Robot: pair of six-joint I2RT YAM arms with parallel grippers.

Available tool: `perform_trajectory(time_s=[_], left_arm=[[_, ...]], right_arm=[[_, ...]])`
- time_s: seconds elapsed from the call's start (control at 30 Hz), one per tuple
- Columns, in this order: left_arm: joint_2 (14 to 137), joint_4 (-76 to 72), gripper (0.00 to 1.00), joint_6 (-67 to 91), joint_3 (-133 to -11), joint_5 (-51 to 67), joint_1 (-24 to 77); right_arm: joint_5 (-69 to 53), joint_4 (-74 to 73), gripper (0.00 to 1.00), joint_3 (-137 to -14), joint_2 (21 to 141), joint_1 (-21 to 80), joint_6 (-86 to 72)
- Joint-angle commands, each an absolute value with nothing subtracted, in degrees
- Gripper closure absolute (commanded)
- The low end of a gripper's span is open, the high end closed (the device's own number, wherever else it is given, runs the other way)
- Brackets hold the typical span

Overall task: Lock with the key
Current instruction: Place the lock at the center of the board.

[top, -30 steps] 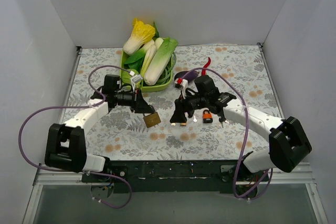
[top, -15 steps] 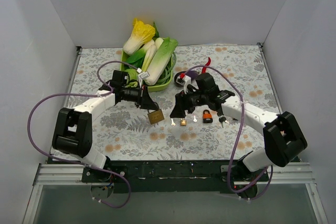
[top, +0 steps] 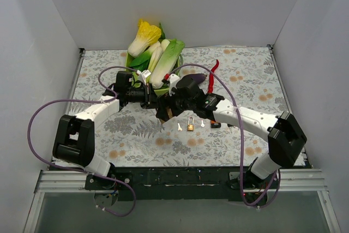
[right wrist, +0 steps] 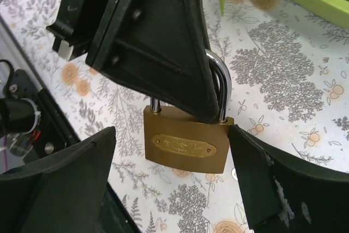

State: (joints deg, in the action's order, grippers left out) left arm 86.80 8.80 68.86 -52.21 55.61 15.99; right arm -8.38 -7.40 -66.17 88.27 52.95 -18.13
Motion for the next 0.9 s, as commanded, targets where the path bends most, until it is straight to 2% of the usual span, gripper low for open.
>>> perform_trajectory(time_s=[0.0, 0.23, 0.63, 0.73, 0.83, 0.87], left_arm=[[83.15, 5.28, 1.0, 73.56, -52.65, 60.11, 17.23], [81.04, 4.04, 1.0, 73.74, -50.72, 61.52, 17.23], [80.77, 2.55, 1.0, 73.83, -50.19, 63.19, 17.23], [80.95, 2.46, 1.0, 74.09, -50.62, 62.49, 17.23], [80.95, 2.81, 1.0, 74.18, -50.54, 61.61, 17.23], [80.95, 2.9, 1.0, 74.18, -50.28, 61.09, 17.23]], right_arm=[[-0.36, -8.52, 0.08, -70.13, 92.01, 54.75, -17.67], [8.17, -10.72, 0.07, -70.49, 93.08, 56.69, -15.21], [1.59, -10.9, 0.05, -68.82, 91.67, 56.34, -15.82], [1.23, -11.34, 0.1, -68.21, 92.28, 56.34, -16.78], [2.63, -11.51, 0.22, -67.59, 92.28, 56.25, -17.05], [2.9, -11.6, 0.29, -67.59, 92.2, 56.34, -17.14]])
